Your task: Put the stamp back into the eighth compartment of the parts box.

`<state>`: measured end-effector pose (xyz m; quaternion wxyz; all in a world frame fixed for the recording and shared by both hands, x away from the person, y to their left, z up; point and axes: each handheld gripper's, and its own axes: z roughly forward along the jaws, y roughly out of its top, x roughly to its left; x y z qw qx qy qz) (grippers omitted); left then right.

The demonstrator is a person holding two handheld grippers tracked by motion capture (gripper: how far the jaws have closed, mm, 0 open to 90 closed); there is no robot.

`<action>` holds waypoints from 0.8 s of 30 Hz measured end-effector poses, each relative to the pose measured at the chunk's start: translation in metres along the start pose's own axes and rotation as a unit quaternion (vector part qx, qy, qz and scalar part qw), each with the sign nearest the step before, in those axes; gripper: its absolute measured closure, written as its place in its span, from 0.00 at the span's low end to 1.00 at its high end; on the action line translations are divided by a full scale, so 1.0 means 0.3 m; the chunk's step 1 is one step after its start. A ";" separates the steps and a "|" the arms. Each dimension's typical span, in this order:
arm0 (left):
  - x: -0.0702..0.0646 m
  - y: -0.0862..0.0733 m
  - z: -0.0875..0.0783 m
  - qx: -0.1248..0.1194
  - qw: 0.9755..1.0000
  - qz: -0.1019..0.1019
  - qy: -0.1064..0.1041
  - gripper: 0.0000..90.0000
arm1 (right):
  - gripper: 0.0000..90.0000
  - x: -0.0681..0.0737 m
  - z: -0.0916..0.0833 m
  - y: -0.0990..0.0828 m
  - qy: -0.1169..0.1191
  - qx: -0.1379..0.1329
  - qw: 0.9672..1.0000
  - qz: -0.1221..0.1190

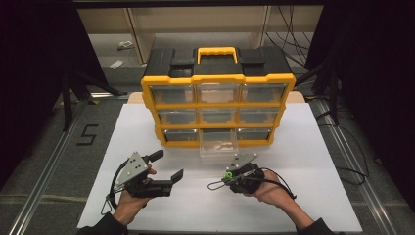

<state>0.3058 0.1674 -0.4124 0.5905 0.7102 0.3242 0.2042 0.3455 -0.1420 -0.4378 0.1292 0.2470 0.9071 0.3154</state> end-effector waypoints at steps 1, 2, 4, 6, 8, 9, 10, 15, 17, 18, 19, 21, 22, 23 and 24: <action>0.000 0.000 0.000 0.000 1.000 0.000 0.000 0.10 | 0.72 0.000 -0.001 0.001 0.000 0.000 1.000 -0.001; 0.000 0.000 0.000 0.000 1.000 0.000 0.000 0.10 | 0.72 0.000 -0.003 0.002 0.000 -0.001 1.000 -0.001; 0.000 0.000 0.000 0.000 1.000 0.000 0.001 0.10 | 0.72 -0.001 -0.006 0.004 -0.001 -0.003 1.000 -0.001; 0.000 0.000 0.000 0.000 1.000 0.001 0.000 0.10 | 0.72 -0.001 -0.009 0.005 -0.001 -0.007 1.000 0.000; 0.000 0.000 0.000 0.001 1.000 0.001 0.001 0.10 | 0.72 -0.003 -0.013 0.007 0.001 -0.010 1.000 0.002; 0.000 -0.001 0.000 0.001 1.000 0.001 0.001 0.10 | 0.72 -0.004 -0.015 0.008 0.000 -0.011 1.000 0.003; 0.000 -0.001 0.000 0.001 1.000 0.001 0.001 0.10 | 0.72 -0.005 -0.017 0.008 0.001 -0.013 1.000 0.004; 0.000 -0.001 0.000 0.001 1.000 0.000 0.001 0.10 | 0.72 -0.008 -0.030 0.014 -0.001 -0.022 1.000 0.005; 0.000 0.000 0.000 0.001 1.000 0.002 0.000 0.10 | 0.72 -0.008 -0.034 0.016 -0.001 -0.025 1.000 0.005; 0.000 0.000 0.000 0.001 1.000 0.002 0.000 0.10 | 0.72 -0.008 -0.035 0.017 0.001 -0.028 1.000 0.006; 0.000 -0.001 0.000 0.001 1.000 0.001 0.001 0.10 | 0.72 -0.008 -0.038 0.019 -0.001 -0.029 1.000 0.006; 0.000 0.000 0.000 0.000 1.000 0.000 0.001 0.10 | 0.72 -0.008 -0.041 0.021 0.001 -0.031 0.999 0.006; 0.000 0.000 0.000 0.000 1.000 0.000 0.001 0.10 | 0.72 -0.008 -0.043 0.023 0.001 -0.035 0.999 0.006; 0.000 0.000 0.000 0.000 1.000 0.000 0.001 0.10 | 0.72 -0.007 -0.045 0.024 0.000 -0.036 0.999 0.006; 0.000 0.000 0.000 0.000 1.000 0.000 0.001 0.10 | 0.72 -0.007 -0.047 0.026 -0.002 -0.037 0.999 0.005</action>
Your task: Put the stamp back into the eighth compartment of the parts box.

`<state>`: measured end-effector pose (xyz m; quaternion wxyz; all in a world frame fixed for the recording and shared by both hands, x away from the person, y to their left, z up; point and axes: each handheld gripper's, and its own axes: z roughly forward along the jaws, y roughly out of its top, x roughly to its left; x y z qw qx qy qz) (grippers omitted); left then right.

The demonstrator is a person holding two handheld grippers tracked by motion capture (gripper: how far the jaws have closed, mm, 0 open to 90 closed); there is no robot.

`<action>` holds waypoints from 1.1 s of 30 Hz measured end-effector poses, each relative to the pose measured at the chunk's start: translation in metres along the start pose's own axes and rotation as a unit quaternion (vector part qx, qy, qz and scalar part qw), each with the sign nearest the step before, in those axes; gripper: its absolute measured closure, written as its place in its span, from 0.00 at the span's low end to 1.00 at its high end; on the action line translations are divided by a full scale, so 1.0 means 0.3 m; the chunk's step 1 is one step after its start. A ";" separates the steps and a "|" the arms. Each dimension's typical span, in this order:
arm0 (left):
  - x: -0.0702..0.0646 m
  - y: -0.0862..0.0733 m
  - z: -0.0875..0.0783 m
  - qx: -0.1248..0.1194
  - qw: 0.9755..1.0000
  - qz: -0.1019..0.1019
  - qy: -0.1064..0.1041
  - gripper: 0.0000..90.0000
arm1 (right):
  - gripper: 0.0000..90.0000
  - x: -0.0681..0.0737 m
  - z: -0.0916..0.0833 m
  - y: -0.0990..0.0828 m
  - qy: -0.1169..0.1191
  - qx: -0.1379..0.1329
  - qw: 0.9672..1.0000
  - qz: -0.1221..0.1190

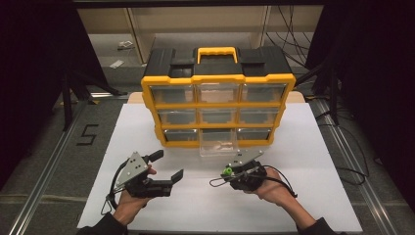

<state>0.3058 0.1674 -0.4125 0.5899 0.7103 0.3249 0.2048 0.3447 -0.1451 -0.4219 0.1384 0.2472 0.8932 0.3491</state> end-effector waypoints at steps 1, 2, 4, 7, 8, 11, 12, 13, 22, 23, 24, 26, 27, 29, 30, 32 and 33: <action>0.000 0.000 0.000 0.000 1.000 0.000 0.000 0.10 | 0.72 0.000 -0.003 0.002 0.001 -0.002 1.000 0.001; 0.001 0.001 -0.001 -0.001 1.000 0.000 -0.001 0.10 | 0.72 0.000 -0.005 0.004 0.001 -0.004 1.000 0.002; 0.001 0.001 -0.001 -0.001 1.000 0.000 0.000 0.10 | 0.72 0.000 -0.009 0.007 0.000 -0.007 1.000 0.003; 0.002 0.001 -0.001 -0.001 1.000 0.000 0.000 0.10 | 0.72 0.000 -0.014 0.012 -0.001 -0.012 1.000 0.004; 0.001 0.001 -0.001 -0.001 1.000 -0.001 0.000 0.10 | 0.72 -0.001 -0.015 0.013 -0.001 -0.014 1.000 0.003; 0.002 0.001 -0.001 -0.001 1.000 0.000 0.000 0.10 | 0.72 -0.001 -0.019 0.017 -0.001 -0.018 1.000 0.004; 0.002 0.001 -0.001 -0.001 1.000 0.000 0.000 0.10 | 0.72 -0.001 -0.020 0.018 -0.002 -0.019 1.000 0.004; 0.003 0.002 -0.002 -0.001 1.000 0.000 0.000 0.10 | 0.72 -0.001 -0.021 0.020 -0.002 -0.022 1.000 0.004; 0.003 0.001 -0.001 -0.001 1.000 -0.001 0.000 0.10 | 0.72 -0.006 -0.037 0.036 -0.005 -0.035 0.999 0.008; 0.004 0.002 -0.002 -0.001 1.000 -0.001 0.000 0.10 | 0.72 -0.007 -0.038 0.037 -0.005 -0.036 0.999 0.009; 0.004 0.002 -0.002 -0.001 1.000 -0.001 0.001 0.10 | 0.72 -0.007 -0.039 0.039 -0.005 -0.038 0.999 0.010; 0.003 0.001 -0.001 -0.001 1.000 -0.001 0.000 0.10 | 0.72 -0.007 -0.041 0.042 -0.005 -0.039 0.999 0.009; 0.003 0.002 -0.001 -0.001 1.000 0.000 0.000 0.10 | 0.72 -0.007 -0.041 0.043 -0.006 -0.041 0.999 0.009; 0.003 0.002 -0.002 -0.002 1.000 0.000 0.000 0.10 | 0.72 -0.007 -0.042 0.044 -0.007 -0.041 0.999 0.008; 0.003 0.002 -0.002 -0.001 1.000 0.000 0.000 0.10 | 0.72 -0.007 -0.042 0.045 -0.007 -0.042 0.999 0.008; 0.003 0.002 -0.002 -0.002 1.000 0.000 0.000 0.10 | 0.72 -0.007 -0.043 0.046 -0.006 -0.043 0.999 0.009; 0.003 0.002 -0.002 -0.002 1.000 0.000 0.000 0.10 | 0.72 -0.007 -0.044 0.048 -0.007 -0.044 0.999 0.008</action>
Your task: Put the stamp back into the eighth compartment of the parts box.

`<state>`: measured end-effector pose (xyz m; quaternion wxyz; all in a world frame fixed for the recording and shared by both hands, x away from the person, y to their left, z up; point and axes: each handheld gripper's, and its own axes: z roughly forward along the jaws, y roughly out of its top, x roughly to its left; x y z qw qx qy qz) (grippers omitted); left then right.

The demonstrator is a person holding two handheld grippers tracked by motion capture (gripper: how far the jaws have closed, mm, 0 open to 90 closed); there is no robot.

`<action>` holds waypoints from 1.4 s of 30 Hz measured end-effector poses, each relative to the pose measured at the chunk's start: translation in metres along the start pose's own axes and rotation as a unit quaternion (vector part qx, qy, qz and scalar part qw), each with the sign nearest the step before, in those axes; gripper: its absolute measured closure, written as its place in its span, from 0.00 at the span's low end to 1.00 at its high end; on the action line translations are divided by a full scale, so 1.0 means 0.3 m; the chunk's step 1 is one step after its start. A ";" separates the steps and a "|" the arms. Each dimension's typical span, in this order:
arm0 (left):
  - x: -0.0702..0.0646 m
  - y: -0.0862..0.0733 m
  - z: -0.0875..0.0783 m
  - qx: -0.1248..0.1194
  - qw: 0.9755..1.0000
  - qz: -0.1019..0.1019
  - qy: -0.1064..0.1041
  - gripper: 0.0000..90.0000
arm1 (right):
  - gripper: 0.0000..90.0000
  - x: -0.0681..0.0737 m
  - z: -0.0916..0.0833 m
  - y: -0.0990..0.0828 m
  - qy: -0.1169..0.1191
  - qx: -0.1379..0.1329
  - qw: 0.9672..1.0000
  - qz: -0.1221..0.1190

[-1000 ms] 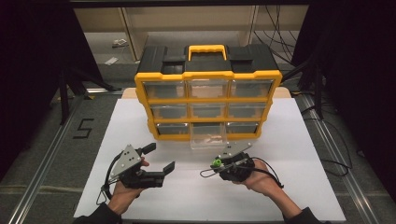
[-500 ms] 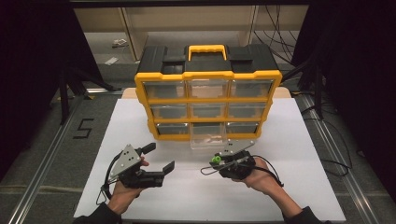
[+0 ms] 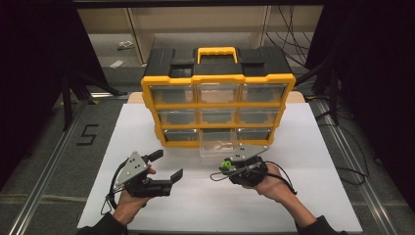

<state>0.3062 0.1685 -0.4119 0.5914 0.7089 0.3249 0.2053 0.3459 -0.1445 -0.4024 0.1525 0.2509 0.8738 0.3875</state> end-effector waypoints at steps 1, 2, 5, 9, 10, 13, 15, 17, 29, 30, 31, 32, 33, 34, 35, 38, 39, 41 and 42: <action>0.000 0.000 0.000 0.000 1.000 0.000 0.000 0.10 | 0.72 0.000 0.000 0.001 0.000 -0.001 1.000 -0.001; 0.000 0.000 0.000 0.000 1.000 0.000 0.000 0.10 | 0.72 0.000 -0.001 0.002 0.000 -0.001 1.000 -0.001; -0.001 0.000 0.000 0.000 1.000 0.000 0.000 0.10 | 0.72 -0.001 -0.002 0.005 -0.001 -0.004 1.000 0.001; -0.001 0.000 0.000 0.000 1.000 0.000 -0.001 0.10 | 0.72 -0.002 -0.006 0.010 -0.002 -0.009 1.000 0.000; -0.001 0.000 0.000 0.000 1.000 0.000 -0.001 0.10 | 0.72 -0.002 -0.008 0.012 -0.002 -0.010 1.000 0.002; -0.001 0.000 0.000 0.000 1.000 0.001 0.000 0.10 | 0.72 -0.003 -0.009 0.016 -0.003 -0.013 1.000 0.001; -0.001 0.000 0.000 0.000 1.000 0.000 0.000 0.10 | 0.72 -0.004 -0.010 0.019 -0.002 -0.015 1.000 0.000; -0.001 0.000 0.001 0.000 1.000 0.000 -0.001 0.10 | 0.72 -0.003 -0.011 0.023 -0.003 -0.017 1.000 0.000; -0.001 0.001 -0.001 0.000 1.000 0.000 0.000 0.10 | 0.72 -0.010 -0.018 0.046 -0.008 -0.029 1.000 0.003; -0.001 0.001 -0.001 0.000 1.000 0.001 0.000 0.10 | 0.72 -0.011 -0.019 0.048 -0.008 -0.030 1.000 0.003; -0.001 0.001 0.000 0.000 1.000 0.001 -0.001 0.10 | 0.72 -0.011 -0.019 0.050 -0.009 -0.030 1.000 0.003; -0.001 0.001 0.000 0.000 1.000 0.000 0.000 0.10 | 0.72 -0.012 -0.019 0.053 -0.009 -0.031 0.999 0.002; -0.002 0.001 0.000 0.000 1.000 0.000 0.000 0.10 | 0.72 -0.013 -0.019 0.055 -0.010 -0.032 0.999 0.003; -0.002 0.000 0.000 0.000 1.000 0.001 -0.001 0.10 | 0.72 -0.014 -0.019 0.058 -0.010 -0.033 0.999 0.003; -0.002 0.000 0.000 0.000 1.000 0.001 0.000 0.10 | 0.72 -0.015 -0.018 0.060 -0.011 -0.034 0.999 0.003; -0.001 0.001 -0.001 0.000 1.000 0.001 0.000 0.10 | 0.72 -0.018 -0.017 0.069 -0.011 -0.037 0.999 0.003; -0.002 0.001 -0.001 0.000 1.000 0.000 0.000 0.10 | 0.72 -0.019 -0.016 0.073 -0.013 -0.038 0.999 0.002; -0.002 0.001 -0.001 -0.001 1.000 0.000 0.000 0.10 | 0.72 -0.020 -0.015 0.079 -0.013 -0.040 0.999 0.003; -0.001 0.001 -0.001 0.000 1.000 0.000 0.000 0.10 | 0.72 -0.022 -0.013 0.083 -0.014 -0.041 0.999 0.003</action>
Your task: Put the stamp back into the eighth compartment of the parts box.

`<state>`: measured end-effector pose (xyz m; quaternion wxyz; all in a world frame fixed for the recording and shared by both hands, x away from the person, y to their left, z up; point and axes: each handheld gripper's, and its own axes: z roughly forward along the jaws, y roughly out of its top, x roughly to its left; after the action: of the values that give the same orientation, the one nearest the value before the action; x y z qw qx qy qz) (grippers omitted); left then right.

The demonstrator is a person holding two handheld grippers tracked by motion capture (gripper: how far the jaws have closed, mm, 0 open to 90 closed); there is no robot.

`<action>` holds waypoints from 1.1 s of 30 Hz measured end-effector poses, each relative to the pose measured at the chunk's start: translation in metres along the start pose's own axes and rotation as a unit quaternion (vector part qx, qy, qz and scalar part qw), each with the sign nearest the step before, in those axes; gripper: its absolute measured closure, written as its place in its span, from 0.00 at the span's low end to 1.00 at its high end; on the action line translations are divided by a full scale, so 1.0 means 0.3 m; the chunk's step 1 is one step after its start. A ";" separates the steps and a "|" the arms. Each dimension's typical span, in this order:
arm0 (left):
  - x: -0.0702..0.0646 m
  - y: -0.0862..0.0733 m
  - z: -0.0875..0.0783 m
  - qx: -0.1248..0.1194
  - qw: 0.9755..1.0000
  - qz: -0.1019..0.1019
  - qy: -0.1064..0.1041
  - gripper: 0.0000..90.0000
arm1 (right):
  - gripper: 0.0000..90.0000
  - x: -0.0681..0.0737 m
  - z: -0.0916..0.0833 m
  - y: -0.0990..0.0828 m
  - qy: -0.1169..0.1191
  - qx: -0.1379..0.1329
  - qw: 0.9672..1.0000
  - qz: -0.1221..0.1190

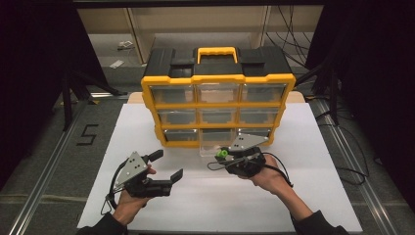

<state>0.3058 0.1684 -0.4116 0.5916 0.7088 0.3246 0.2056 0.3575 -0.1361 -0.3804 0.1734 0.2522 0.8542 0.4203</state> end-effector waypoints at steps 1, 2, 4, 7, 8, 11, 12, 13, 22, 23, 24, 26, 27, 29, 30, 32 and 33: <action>0.000 0.000 0.000 0.000 1.000 0.000 0.000 0.10 | 0.72 -0.001 0.001 0.002 0.000 -0.001 1.000 0.001; 0.000 0.000 0.001 0.000 1.000 0.000 0.000 0.10 | 0.72 -0.003 0.004 0.006 -0.001 -0.003 1.000 0.001; 0.000 -0.001 0.001 0.000 1.000 0.000 0.000 0.10 | 0.72 -0.007 0.009 0.012 -0.003 -0.005 1.000 0.002; 0.000 0.000 0.000 0.000 1.000 0.000 0.001 0.10 | 0.72 -0.014 0.014 0.020 -0.007 -0.009 1.000 0.005; 0.001 0.000 0.000 0.000 1.000 0.000 0.001 0.10 | 0.72 -0.017 0.016 0.023 -0.009 -0.010 1.000 0.006; 0.000 -0.001 0.001 0.000 1.000 0.000 0.000 0.10 | 0.72 -0.027 0.022 0.033 -0.012 -0.014 1.000 0.010; 0.000 -0.001 0.001 0.001 1.000 0.000 0.000 0.10 | 0.72 -0.029 0.023 0.036 -0.013 -0.014 1.000 0.012; 0.000 -0.001 0.001 0.000 1.000 -0.001 0.000 0.10 | 0.72 -0.030 0.025 0.039 -0.014 -0.016 1.000 0.012; 0.000 -0.001 0.000 0.000 1.000 0.000 0.000 0.10 | 0.72 -0.042 0.052 0.055 -0.018 -0.019 0.999 0.019; 0.001 -0.001 0.000 0.000 1.000 0.000 0.000 0.10 | 0.72 -0.043 0.055 0.055 -0.019 -0.019 0.999 0.020; 0.001 -0.001 0.000 0.000 1.000 -0.001 0.001 0.10 | 0.72 -0.044 0.058 0.056 -0.020 -0.018 0.999 0.020; 0.001 -0.001 0.000 0.000 1.000 -0.001 0.001 0.10 | 0.72 -0.049 0.063 0.059 -0.023 -0.019 0.999 0.023; 0.001 -0.001 0.000 0.000 1.000 -0.001 0.000 0.10 | 0.72 -0.051 0.065 0.060 -0.024 -0.020 0.999 0.022; 0.002 -0.001 0.002 0.000 1.000 -0.003 0.000 0.10 | 0.72 -0.057 0.069 0.062 -0.025 -0.020 0.999 0.026; 0.002 -0.002 0.003 0.001 1.000 -0.004 0.000 0.10 | 0.72 -0.061 0.072 0.063 -0.026 -0.021 0.999 0.027; 0.002 -0.002 0.003 0.001 1.000 -0.003 0.000 0.10 | 0.72 -0.067 0.080 0.063 -0.028 -0.021 0.999 0.029; 0.001 -0.002 0.002 0.001 1.000 -0.003 -0.001 0.10 | 0.72 -0.070 0.083 0.064 -0.028 -0.020 0.999 0.030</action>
<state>0.3064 0.1683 -0.4122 0.5919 0.7086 0.3264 0.2028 0.3925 -0.1227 -0.3778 0.1894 0.2861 0.8326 0.4347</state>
